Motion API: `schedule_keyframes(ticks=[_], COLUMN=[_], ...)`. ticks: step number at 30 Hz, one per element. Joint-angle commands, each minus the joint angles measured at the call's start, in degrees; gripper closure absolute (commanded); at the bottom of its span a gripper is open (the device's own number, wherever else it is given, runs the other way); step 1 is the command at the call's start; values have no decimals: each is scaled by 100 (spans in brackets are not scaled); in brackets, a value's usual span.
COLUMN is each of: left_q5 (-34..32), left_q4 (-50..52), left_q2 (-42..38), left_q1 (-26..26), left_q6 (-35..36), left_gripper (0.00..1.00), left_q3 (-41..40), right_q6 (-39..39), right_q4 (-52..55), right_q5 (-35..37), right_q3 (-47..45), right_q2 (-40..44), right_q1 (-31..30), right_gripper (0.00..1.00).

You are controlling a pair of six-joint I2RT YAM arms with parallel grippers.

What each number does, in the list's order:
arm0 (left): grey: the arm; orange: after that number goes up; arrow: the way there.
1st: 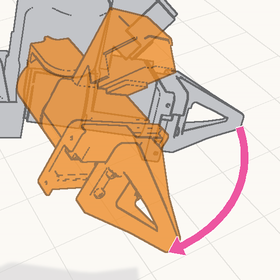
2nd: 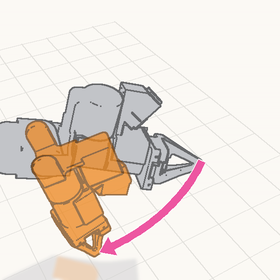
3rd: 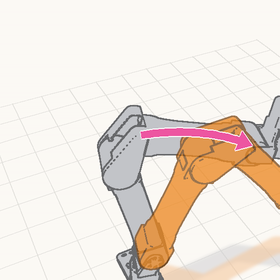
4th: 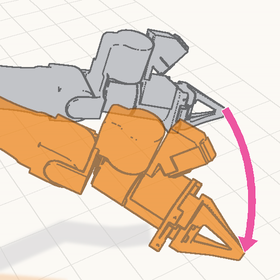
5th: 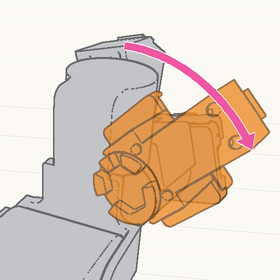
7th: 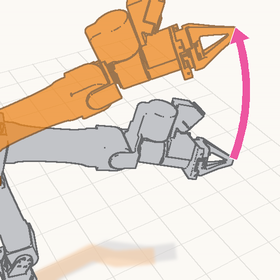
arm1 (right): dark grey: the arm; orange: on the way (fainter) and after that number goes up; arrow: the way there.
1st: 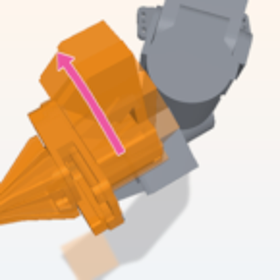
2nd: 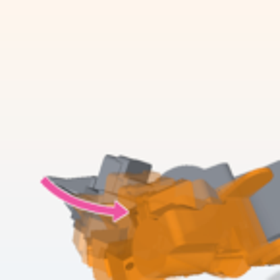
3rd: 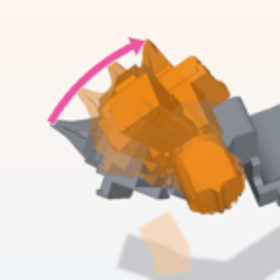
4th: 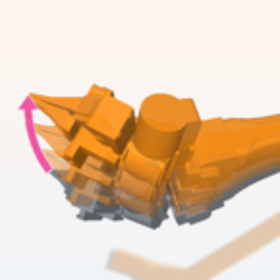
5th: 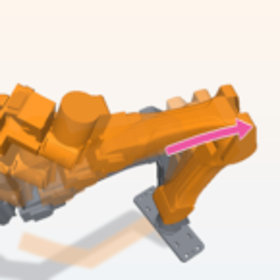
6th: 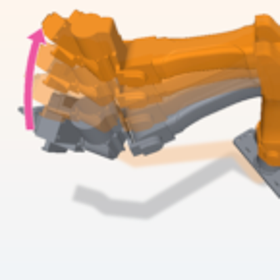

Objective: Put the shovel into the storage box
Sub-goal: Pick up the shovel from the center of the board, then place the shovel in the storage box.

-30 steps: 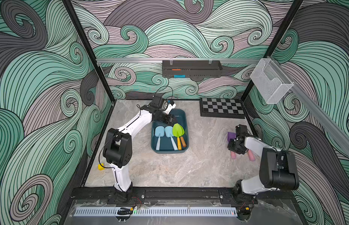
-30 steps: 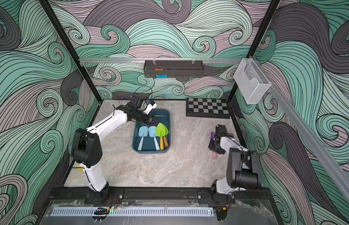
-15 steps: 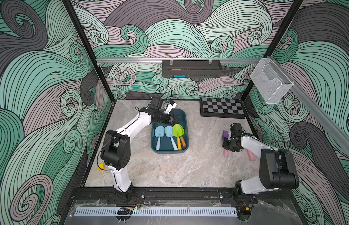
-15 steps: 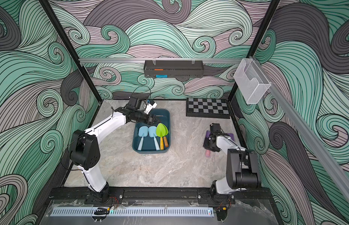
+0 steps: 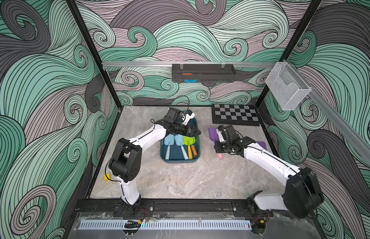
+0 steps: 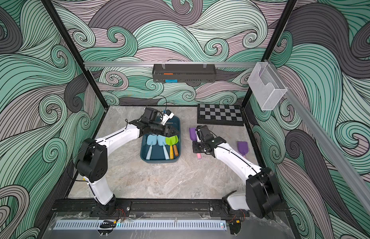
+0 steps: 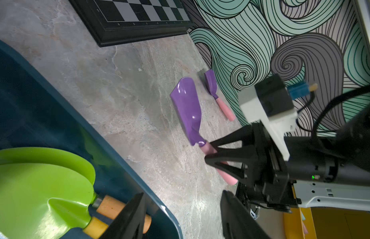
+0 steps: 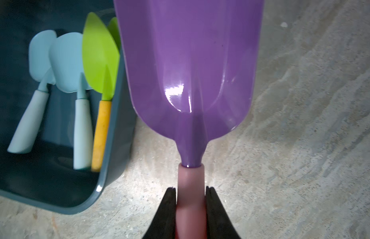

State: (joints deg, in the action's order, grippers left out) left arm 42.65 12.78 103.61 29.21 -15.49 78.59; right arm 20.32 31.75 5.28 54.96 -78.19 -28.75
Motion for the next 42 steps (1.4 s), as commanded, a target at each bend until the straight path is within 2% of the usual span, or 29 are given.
schedule_keyframes(ticks=[1,6,11,26,28,30,32,34,37,42], left_q5=[-150,-483,-469,-487,-430,-394,-360,-350,-322,-146], left_q4=[-257,-33,-185,-339,-385,-432,-473,-494,-394,-285], left_q2=[-29,168,310,559,569,567,555,553,573,506], left_q1=[174,389,493,682,687,682,683,669,623,426], left_q6=[-213,-220,-351,-595,-626,-649,-656,-671,-634,-584], left_gripper=[39,39,41,93,99,100,100,100,100,100], left_q3=[126,337,409,552,544,526,526,548,672,824], right_q6=[175,221,291,443,440,432,414,360,324,322], right_q4=[117,140,152,-136,-167,-226,-364,-599,-975,-1337], right_q5=[241,340,377,421,424,445,494,692,810,873], right_q3=[244,463,466,148,143,114,41,-122,-372,-710], right_q2=[-20,53,230,428,427,466,560,703,945,1420], right_q1=[-335,-684,-901,-1140,-1158,-1186,-1194,-1261,-1324,-1326], right_gripper=[100,100,100,99,94,86,73,70,58,57])
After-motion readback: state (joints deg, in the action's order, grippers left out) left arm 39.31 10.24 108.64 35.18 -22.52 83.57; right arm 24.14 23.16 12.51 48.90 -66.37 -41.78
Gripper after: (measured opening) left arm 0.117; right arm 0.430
